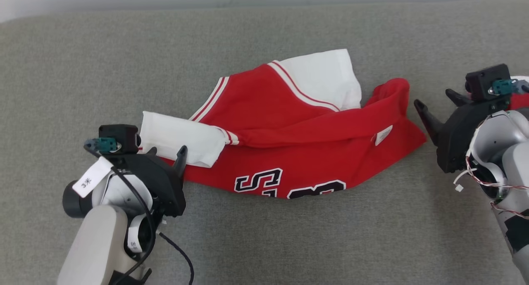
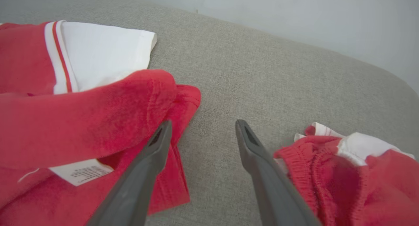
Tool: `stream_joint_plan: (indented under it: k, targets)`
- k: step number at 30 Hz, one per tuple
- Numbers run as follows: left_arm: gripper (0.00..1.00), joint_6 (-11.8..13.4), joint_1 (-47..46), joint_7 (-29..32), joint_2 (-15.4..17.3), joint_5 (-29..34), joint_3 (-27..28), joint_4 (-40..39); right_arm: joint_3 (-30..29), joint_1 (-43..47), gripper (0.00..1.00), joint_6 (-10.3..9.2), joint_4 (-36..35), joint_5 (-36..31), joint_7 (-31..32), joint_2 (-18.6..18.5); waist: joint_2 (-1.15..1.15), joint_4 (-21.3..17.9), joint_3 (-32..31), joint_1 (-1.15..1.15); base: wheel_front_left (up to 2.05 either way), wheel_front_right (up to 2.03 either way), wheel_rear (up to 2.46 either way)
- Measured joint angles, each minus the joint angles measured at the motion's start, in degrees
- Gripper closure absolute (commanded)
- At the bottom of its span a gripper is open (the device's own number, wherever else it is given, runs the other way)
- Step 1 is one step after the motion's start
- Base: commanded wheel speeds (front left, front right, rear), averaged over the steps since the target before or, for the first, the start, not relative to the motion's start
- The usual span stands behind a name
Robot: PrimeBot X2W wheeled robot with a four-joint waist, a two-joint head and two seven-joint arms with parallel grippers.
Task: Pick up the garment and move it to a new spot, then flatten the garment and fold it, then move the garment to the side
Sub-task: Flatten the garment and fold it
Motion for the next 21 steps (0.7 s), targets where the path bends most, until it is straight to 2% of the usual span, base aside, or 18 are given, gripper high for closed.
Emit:
stream_joint_plan:
  k: [13,20,21]
  targets:
    - [0.0,1.2,-3.7,-1.4,-0.7,0.4,1.1,3.3,8.4,-2.8,0.0,0.01,2.1,4.4,1.2,-1.2,0.0,3.8,4.0,-0.01,0.0,0.0,0.0]
    - [0.0,1.4,-4.6,-2.0,-0.6,0.4,1.7,4.9,11.9,-4.9,0.0,0.01,2.2,7.3,0.9,-1.2,-0.01,3.9,4.4,-0.02,0.0,0.0,0.0]
    - [0.05,1.4,-4.8,-2.2,-0.6,0.4,1.6,5.3,12.3,-5.0,0.0,0.01,2.3,7.6,0.8,-1.2,0.0,3.8,4.4,-0.02,0.0,0.0,0.0]
